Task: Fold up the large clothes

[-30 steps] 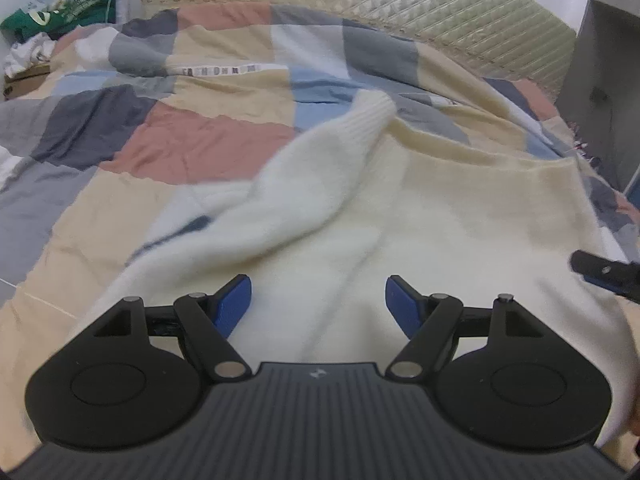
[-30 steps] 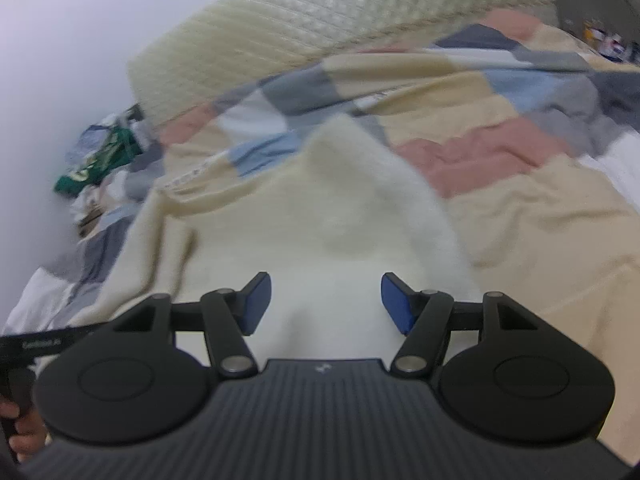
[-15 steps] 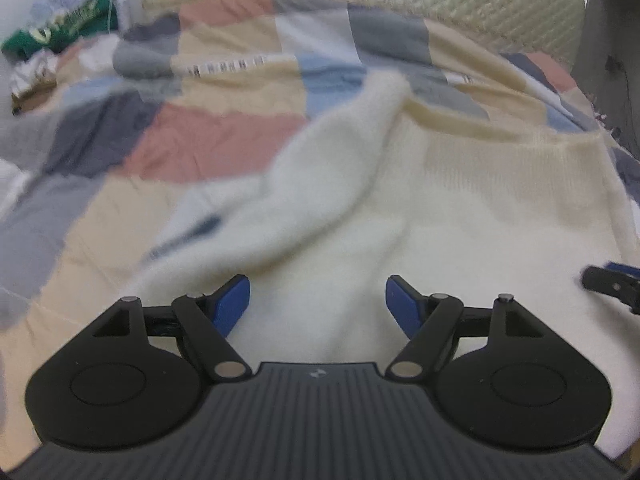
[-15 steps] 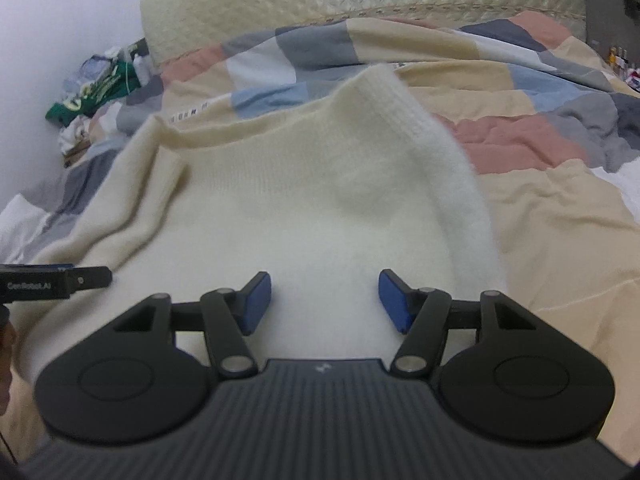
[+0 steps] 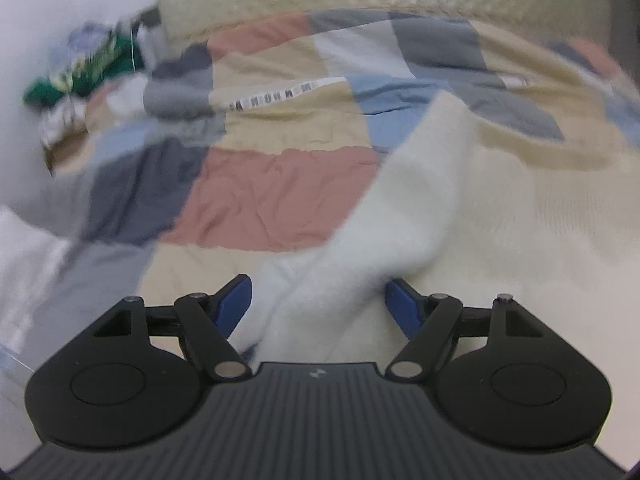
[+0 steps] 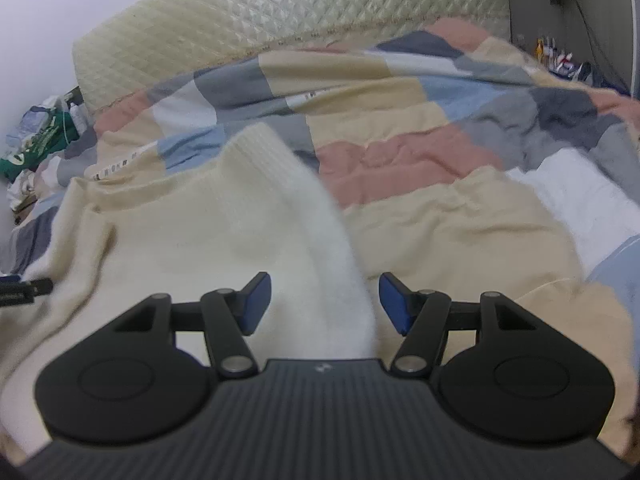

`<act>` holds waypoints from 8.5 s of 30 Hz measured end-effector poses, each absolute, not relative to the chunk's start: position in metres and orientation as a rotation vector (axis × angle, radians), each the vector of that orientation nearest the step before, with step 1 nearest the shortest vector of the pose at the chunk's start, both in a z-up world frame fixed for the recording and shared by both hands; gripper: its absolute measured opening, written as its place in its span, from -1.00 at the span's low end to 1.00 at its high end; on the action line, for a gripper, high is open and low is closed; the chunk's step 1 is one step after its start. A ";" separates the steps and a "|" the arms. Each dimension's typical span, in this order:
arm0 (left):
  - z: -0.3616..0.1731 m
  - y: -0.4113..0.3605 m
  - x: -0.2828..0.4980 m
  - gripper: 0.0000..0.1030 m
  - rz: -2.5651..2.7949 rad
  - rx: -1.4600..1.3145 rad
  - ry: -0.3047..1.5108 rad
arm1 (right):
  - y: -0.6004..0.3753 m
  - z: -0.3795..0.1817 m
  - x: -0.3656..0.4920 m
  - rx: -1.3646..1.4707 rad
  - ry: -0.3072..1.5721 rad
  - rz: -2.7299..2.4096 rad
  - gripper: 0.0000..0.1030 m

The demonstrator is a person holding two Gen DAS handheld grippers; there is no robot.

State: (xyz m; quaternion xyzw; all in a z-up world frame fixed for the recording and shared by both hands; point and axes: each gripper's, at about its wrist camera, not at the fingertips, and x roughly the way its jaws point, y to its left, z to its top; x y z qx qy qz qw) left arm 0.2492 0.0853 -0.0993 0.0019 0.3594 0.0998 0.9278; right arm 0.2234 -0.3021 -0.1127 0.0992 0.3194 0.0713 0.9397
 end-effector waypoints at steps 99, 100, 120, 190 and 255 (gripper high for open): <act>-0.114 0.019 0.098 0.42 -0.356 -0.847 0.968 | -0.308 -0.154 0.105 1.313 0.887 0.378 0.83; -0.119 0.021 0.098 0.46 -0.360 -0.887 0.983 | -0.309 -0.151 0.103 1.331 0.865 0.396 0.83; -0.178 0.108 0.083 0.48 0.112 -1.468 0.839 | -0.307 -0.160 0.093 1.317 0.849 0.354 0.81; -0.076 0.096 0.201 0.04 -0.180 -1.029 0.661 | -0.329 -0.094 0.185 0.913 0.750 0.369 0.28; -0.085 0.105 0.239 -0.72 0.154 -0.244 0.656 | -0.312 -0.105 0.226 0.289 0.643 0.144 -0.56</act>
